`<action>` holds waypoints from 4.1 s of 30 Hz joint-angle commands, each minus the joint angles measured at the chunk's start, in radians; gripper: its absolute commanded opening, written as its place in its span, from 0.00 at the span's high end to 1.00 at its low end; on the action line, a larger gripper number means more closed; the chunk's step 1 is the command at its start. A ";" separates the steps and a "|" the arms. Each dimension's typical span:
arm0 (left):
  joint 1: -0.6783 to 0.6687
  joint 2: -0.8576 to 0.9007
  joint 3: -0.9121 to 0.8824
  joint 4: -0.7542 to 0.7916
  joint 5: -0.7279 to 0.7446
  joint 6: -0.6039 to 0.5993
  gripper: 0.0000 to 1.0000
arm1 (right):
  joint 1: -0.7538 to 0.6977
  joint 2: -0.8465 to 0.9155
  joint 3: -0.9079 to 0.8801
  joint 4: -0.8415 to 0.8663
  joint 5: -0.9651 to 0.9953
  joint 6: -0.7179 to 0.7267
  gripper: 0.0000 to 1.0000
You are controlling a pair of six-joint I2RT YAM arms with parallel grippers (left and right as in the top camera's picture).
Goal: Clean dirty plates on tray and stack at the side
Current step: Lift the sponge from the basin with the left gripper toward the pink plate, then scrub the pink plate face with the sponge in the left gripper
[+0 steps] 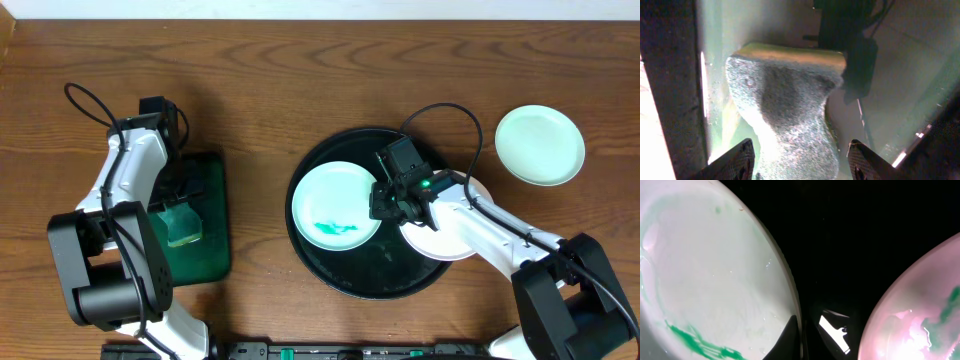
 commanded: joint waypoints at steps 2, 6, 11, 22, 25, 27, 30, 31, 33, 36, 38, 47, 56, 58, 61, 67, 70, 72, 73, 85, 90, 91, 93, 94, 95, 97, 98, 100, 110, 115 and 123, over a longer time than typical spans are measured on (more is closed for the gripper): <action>0.030 -0.020 -0.069 0.025 -0.024 -0.006 0.39 | -0.009 0.007 0.014 -0.001 -0.019 -0.023 0.99; 0.045 -0.020 -0.127 0.083 0.042 -0.007 0.47 | -0.010 0.007 0.014 -0.004 -0.019 -0.023 0.99; 0.045 -0.020 -0.143 0.111 0.050 -0.022 0.93 | -0.009 0.007 0.014 -0.013 -0.029 -0.023 0.99; 0.007 -0.069 -0.095 0.097 0.077 -0.041 0.93 | -0.009 0.007 0.014 -0.027 -0.034 -0.023 0.99; -0.016 -0.136 -0.083 0.085 0.076 -0.053 0.93 | -0.009 0.007 0.014 -0.027 -0.035 -0.023 0.99; -0.026 -0.191 -0.083 0.072 0.076 -0.083 0.93 | -0.009 0.007 0.014 -0.027 -0.035 -0.023 0.99; -0.028 -0.269 -0.083 0.031 0.076 -0.113 0.93 | -0.009 0.007 0.014 -0.027 -0.035 -0.023 0.99; -0.027 -0.288 -0.083 0.022 0.068 -0.116 0.93 | -0.009 0.007 0.014 -0.027 -0.039 -0.023 0.99; -0.026 -0.317 -0.083 0.008 0.037 -0.127 0.93 | -0.009 0.007 0.014 -0.027 -0.044 -0.023 0.99; -0.026 -0.338 -0.083 0.003 0.031 -0.127 0.93 | -0.009 0.007 0.014 -0.027 -0.046 -0.023 0.99; -0.026 -0.335 -0.084 0.004 0.031 -0.127 0.93 | -0.009 0.007 0.014 -0.027 -0.049 -0.023 0.99; -0.026 -0.178 -0.107 0.026 0.040 -0.126 0.93 | -0.009 0.007 0.014 -0.027 -0.061 -0.023 0.99; -0.027 -0.167 -0.105 0.004 0.081 -0.132 0.93 | -0.010 0.007 0.014 -0.027 -0.083 -0.023 0.99; -0.027 -0.238 -0.100 0.003 0.115 -0.130 0.93 | -0.011 0.007 0.014 -0.027 -0.083 -0.023 0.99; -0.027 -0.341 -0.099 0.003 0.211 -0.130 0.93 | -0.013 0.007 0.014 -0.027 -0.083 -0.023 0.99; -0.033 -0.391 -0.099 -0.019 0.510 -0.103 0.93 | -0.021 0.007 0.014 -0.026 -0.083 -0.023 0.99; -0.072 -0.359 -0.099 -0.018 0.590 -0.082 0.93 | -0.025 0.007 0.014 -0.027 -0.083 -0.023 0.99; -0.122 -0.328 -0.099 -0.007 0.626 -0.081 0.93 | -0.028 0.007 0.014 -0.027 -0.083 -0.023 0.99; -0.149 -0.314 -0.099 0.000 0.643 -0.081 0.93 | -0.029 0.007 0.014 -0.027 -0.083 -0.023 0.99; -0.511 -0.072 -0.099 0.214 0.731 -0.146 0.93 | -0.029 0.007 0.014 -0.027 -0.094 -0.021 0.99; -0.594 0.001 -0.099 0.344 0.830 -0.183 0.93 | -0.032 0.007 0.014 -0.027 -0.095 -0.018 0.99; -0.610 0.013 -0.099 0.367 0.842 -0.195 0.92 | -0.035 0.007 0.014 -0.027 -0.095 -0.018 0.99; -0.637 0.030 -0.099 0.399 0.868 -0.211 0.92 | -0.040 0.007 0.014 -0.027 -0.099 -0.018 0.99; -0.650 0.039 -0.099 0.412 0.887 -0.213 0.93 | -0.044 0.007 0.014 -0.027 -0.105 -0.018 0.99; -0.662 0.045 -0.099 0.424 0.905 -0.216 0.93 | -0.047 0.007 0.014 -0.027 -0.110 -0.018 0.99; -0.687 0.058 -0.099 0.431 0.918 -0.216 0.93 | -0.055 0.007 0.014 -0.027 -0.113 -0.018 0.99; -0.699 0.065 -0.100 0.430 0.917 -0.211 0.93 | -0.058 0.007 0.014 -0.027 -0.114 -0.018 0.99; -0.717 0.074 -0.101 0.419 0.885 -0.208 0.93 | -0.067 0.007 0.014 -0.029 -0.120 -0.018 0.99; -0.668 0.076 -0.103 0.317 0.577 -0.209 0.93 | -0.087 0.007 0.014 -0.046 -0.138 -0.018 0.99; -0.646 0.076 -0.103 0.275 0.361 -0.196 0.93 | -0.087 0.007 0.014 -0.047 -0.137 -0.018 0.99; -0.645 0.076 -0.103 0.271 0.061 -0.198 0.93 | -0.087 0.007 0.014 -0.068 -0.117 -0.018 0.99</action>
